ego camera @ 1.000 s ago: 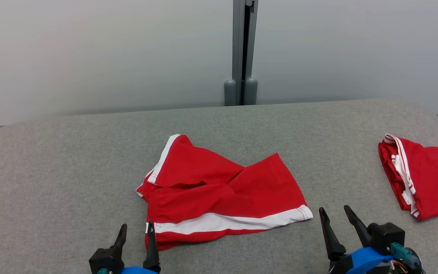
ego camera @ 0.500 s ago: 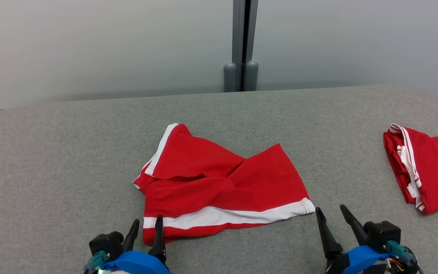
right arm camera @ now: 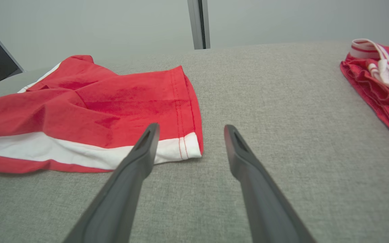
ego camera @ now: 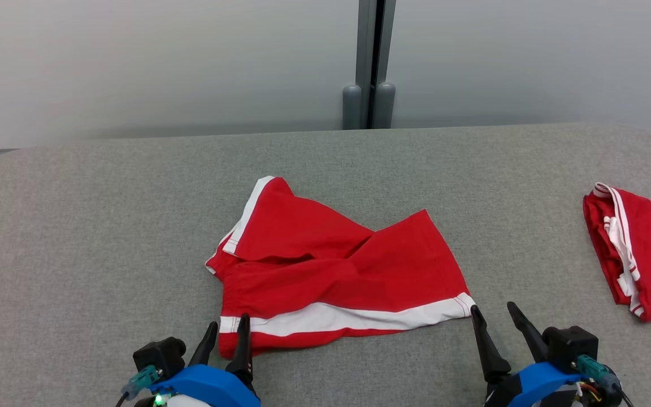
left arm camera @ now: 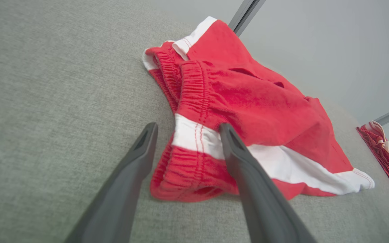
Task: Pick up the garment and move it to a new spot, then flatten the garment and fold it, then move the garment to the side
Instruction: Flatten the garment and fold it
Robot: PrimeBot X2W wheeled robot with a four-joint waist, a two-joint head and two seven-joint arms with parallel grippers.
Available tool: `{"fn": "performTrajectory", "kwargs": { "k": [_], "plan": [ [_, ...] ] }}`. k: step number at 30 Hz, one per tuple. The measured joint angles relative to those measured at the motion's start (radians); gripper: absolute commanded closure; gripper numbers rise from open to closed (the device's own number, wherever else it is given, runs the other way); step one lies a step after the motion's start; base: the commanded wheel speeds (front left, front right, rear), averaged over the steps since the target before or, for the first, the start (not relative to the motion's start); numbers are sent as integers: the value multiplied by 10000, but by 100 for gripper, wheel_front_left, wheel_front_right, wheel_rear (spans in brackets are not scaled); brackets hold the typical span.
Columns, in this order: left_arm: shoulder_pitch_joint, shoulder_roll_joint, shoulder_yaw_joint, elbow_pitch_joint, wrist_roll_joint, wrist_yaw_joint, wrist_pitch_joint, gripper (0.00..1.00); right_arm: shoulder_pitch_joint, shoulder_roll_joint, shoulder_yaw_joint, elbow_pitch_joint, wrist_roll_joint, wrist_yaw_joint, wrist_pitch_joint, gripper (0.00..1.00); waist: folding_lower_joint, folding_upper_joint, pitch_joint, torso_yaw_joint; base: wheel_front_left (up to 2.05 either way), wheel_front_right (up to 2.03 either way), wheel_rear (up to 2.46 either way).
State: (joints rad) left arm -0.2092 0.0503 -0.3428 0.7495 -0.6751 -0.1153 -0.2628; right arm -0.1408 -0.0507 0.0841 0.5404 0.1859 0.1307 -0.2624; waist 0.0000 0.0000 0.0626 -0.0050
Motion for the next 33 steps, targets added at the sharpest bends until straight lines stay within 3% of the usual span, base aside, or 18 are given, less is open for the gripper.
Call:
{"fn": "performTrajectory", "kwargs": {
  "k": [13,15,16,17,18,21,26,28,33],
  "plan": [
    [-153,-2,-280,236,-583,-92,0,0,-107,0,100,50,121,0,0,0,0,0,-13,95,0,0,0],
    [-184,0,-272,192,-658,-104,0,22,-106,2,88,50,121,0,0,0,0,0,-9,82,0,0,0],
    [-184,0,-290,186,-708,-104,0,50,-106,0,77,48,121,0,0,0,0,0,-8,75,0,0,0],
    [-184,0,-326,173,-765,-105,0,60,-105,0,61,48,119,0,0,0,0,0,-9,68,0,0,0],
    [-184,0,-364,155,-817,-105,0,81,-104,2,54,50,119,0,0,0,0,0,-8,64,0,0,0],
    [-184,-2,-405,-10,-823,-105,0,93,-99,0,6,63,115,0,0,0,0,0,-5,74,0,0,0],
    [-176,0,-314,-347,-713,-105,0,96,-96,0,-25,176,127,0,0,0,0,0,17,168,0,0,0],
    [-169,0,-295,-485,-650,-105,0,100,-98,4,27,407,209,0,-2,0,0,0,53,215,0,0,0],
    [0,-2,-403,-673,-510,-107,0,100,-289,8,196,1413,372,0,4,0,0,0,188,363,0,0,0]
  ]
}}
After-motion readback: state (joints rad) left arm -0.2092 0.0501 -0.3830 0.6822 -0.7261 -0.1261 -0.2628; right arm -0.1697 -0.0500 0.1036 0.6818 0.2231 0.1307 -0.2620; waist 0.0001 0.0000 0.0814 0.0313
